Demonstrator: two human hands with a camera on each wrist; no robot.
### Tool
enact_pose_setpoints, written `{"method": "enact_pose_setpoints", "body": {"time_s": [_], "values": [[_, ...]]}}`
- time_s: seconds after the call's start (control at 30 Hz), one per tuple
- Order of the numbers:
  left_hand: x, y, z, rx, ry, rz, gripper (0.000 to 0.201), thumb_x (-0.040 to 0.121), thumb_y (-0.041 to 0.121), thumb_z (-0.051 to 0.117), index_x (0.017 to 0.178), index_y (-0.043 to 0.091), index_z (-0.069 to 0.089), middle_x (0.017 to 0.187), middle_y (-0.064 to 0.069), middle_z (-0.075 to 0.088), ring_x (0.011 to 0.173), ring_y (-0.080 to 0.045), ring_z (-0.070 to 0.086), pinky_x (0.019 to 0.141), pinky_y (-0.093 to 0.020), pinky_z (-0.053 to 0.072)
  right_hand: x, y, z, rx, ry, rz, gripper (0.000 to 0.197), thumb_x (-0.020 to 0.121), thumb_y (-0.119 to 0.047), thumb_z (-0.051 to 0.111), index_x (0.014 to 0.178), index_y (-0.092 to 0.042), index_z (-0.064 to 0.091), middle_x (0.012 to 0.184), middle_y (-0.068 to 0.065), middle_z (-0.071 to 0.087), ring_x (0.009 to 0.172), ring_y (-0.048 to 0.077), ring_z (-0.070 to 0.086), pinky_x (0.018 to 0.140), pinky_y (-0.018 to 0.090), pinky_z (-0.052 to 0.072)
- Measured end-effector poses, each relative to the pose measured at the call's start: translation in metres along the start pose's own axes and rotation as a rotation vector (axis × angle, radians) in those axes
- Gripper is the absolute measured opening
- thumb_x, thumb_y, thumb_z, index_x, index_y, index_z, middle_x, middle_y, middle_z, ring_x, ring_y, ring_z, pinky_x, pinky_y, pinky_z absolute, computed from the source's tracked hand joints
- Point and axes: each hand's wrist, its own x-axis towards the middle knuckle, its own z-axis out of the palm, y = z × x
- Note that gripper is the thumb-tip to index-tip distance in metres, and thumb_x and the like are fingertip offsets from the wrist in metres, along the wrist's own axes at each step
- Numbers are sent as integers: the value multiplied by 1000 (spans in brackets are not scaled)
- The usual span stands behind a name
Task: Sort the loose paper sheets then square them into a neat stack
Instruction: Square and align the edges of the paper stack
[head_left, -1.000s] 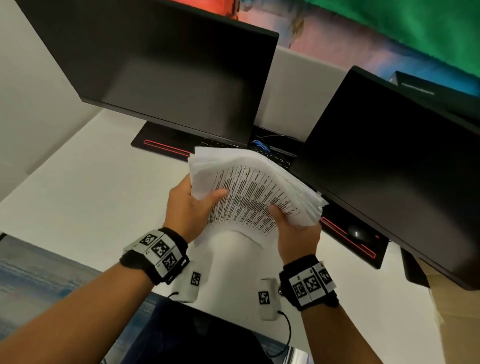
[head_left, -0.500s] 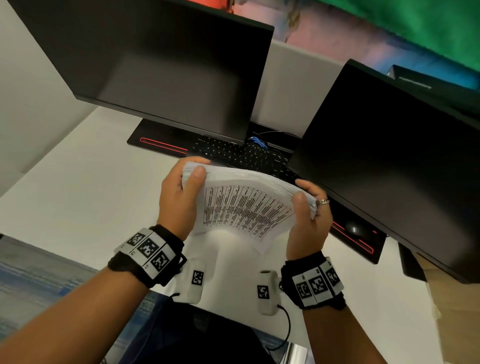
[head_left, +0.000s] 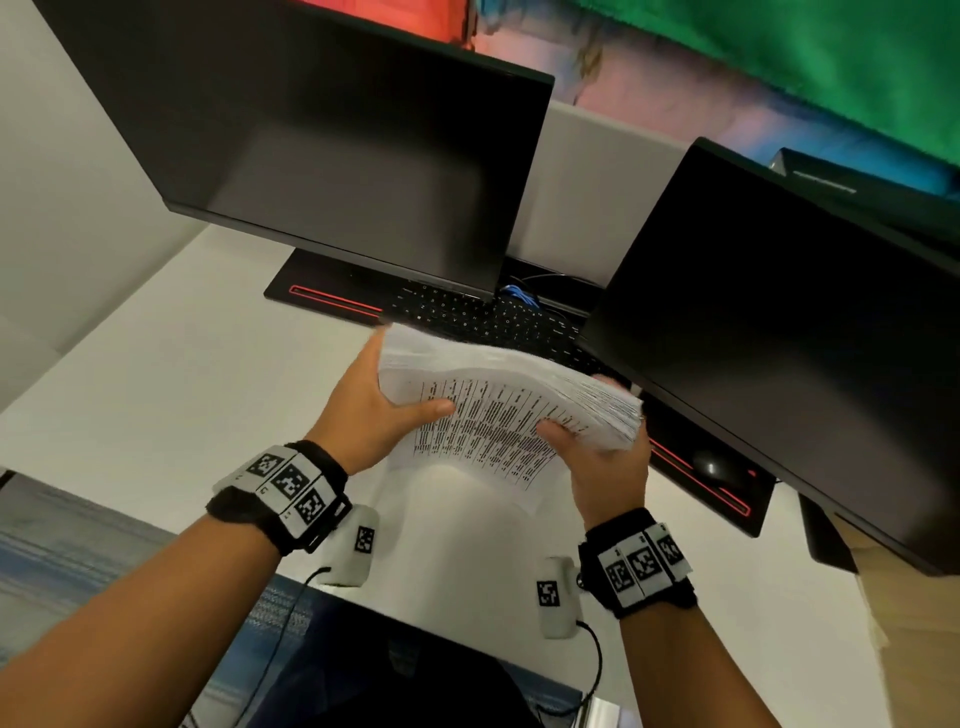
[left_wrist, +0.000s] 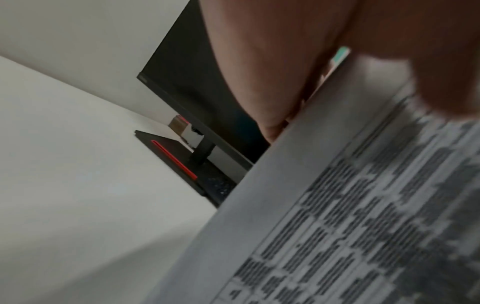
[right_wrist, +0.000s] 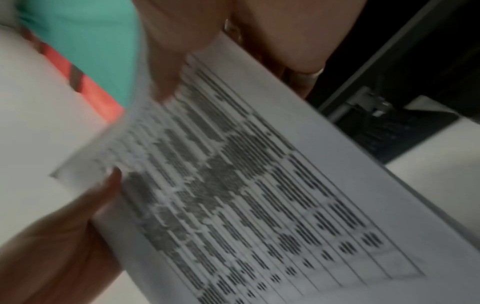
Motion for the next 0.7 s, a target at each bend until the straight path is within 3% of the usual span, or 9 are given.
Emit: {"method": "enact_pose_setpoints", "body": {"time_s": [0.1,0.23,0.33,0.4,0.47,0.5,0.57,0.63,0.7], "values": [[1,8,12,60,121,-29,38,73,21,84,105,32,68,85,22,71,84,13,67,79,-24,60,3,0,5,-141,30,-39,38,75,-6,80,92,-36,65,89,-19,76,95,14,74,73,33,63],[-4,11,28,50,353,120,39,78,20,83,111,19,64,93,24,62,83,24,60,65,0,47,-4,-4,18,-50,129,-121,41,78,-3,79,86,-38,59,81,-34,70,80,-10,69,65,19,60],[-7,-10,28,102,275,95,59,73,22,87,121,9,55,105,15,60,97,18,58,77,-4,49,-15,14,22,-47,130,-8,48,76,-9,82,95,-41,52,90,-19,68,87,-2,69,66,17,58],[-3,-24,19,-25,213,-45,73,68,22,90,126,13,47,112,6,64,99,8,64,83,-15,55,-12,15,21,-43,112,43,59,72,-5,84,100,-44,50,100,-15,63,89,0,67,66,15,57],[4,-30,13,-89,136,-115,80,63,33,92,129,13,51,114,-2,70,101,-5,70,85,-28,60,-4,17,17,-1,65,58,62,71,3,83,103,-40,52,99,-10,68,87,-1,70,66,18,58],[6,-31,12,-56,96,-119,79,63,40,92,128,14,56,114,-2,71,103,-9,71,86,-33,60,-2,15,14,12,51,79,57,72,4,81,100,-37,54,92,-12,72,82,-4,71,65,18,58],[9,-28,14,29,70,-106,57,68,39,88,118,24,65,106,5,74,100,-5,71,84,-32,60,4,6,15,6,29,95,47,76,5,78,93,-33,57,78,-23,74,76,-5,71,61,16,57],[11,-21,17,71,87,-98,33,76,28,84,103,36,67,95,14,73,91,4,70,81,-30,61,9,3,17,-36,12,90,37,77,3,78,92,-28,64,82,-18,76,84,5,74,64,25,61],[11,-12,19,46,126,-73,29,78,21,82,100,34,68,91,16,72,85,7,69,75,-25,61,9,2,16,-56,51,52,33,75,-2,81,94,-26,68,90,-11,77,89,11,74,68,31,63]]}}
